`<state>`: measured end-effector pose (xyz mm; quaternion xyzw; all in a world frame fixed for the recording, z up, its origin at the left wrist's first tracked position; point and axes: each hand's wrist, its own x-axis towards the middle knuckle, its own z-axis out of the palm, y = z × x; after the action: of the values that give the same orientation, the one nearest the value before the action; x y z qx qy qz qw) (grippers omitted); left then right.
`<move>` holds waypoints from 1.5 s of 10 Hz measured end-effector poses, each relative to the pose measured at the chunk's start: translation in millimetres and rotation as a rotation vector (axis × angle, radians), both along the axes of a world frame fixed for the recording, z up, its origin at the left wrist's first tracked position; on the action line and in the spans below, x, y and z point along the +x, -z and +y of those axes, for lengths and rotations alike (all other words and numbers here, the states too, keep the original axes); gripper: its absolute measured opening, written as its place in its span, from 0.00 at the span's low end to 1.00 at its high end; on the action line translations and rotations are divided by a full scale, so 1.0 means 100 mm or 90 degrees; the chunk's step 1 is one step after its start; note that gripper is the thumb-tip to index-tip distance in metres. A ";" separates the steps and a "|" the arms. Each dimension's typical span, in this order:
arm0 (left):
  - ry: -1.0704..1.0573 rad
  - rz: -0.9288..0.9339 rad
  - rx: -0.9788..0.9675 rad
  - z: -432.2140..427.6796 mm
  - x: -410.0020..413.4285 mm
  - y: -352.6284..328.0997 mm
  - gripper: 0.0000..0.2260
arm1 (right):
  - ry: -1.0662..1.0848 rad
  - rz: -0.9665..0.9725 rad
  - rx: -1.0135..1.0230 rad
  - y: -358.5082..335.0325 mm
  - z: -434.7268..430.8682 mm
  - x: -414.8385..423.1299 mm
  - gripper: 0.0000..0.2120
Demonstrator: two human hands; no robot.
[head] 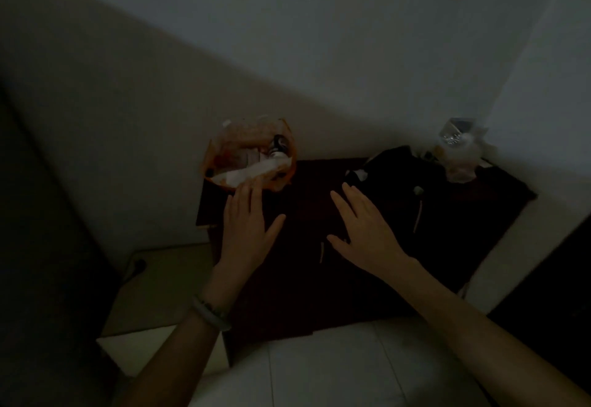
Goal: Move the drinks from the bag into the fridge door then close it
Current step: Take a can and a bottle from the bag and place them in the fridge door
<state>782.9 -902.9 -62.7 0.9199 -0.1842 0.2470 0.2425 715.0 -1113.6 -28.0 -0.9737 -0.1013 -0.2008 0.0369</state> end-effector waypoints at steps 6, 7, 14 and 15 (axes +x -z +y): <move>-0.020 0.051 0.165 0.48 2.29 -0.26 0.34 | -0.287 0.014 0.022 -0.37 -0.24 3.08 0.22; 0.049 0.087 0.222 0.56 2.65 -0.23 0.30 | -0.333 0.076 -0.044 -0.32 -0.12 3.42 0.21; 0.057 0.250 0.093 0.48 3.31 0.05 0.08 | -0.389 0.187 -0.339 -0.14 0.24 4.13 0.33; 0.100 0.134 0.260 0.58 3.37 0.05 0.15 | -0.424 0.141 -0.226 -0.23 0.21 4.09 0.35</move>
<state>1119.5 -844.5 -67.5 0.9534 -0.2750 0.0877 0.0882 1123.7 -1092.4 -5.3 -0.8944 -0.4406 -0.0507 -0.0581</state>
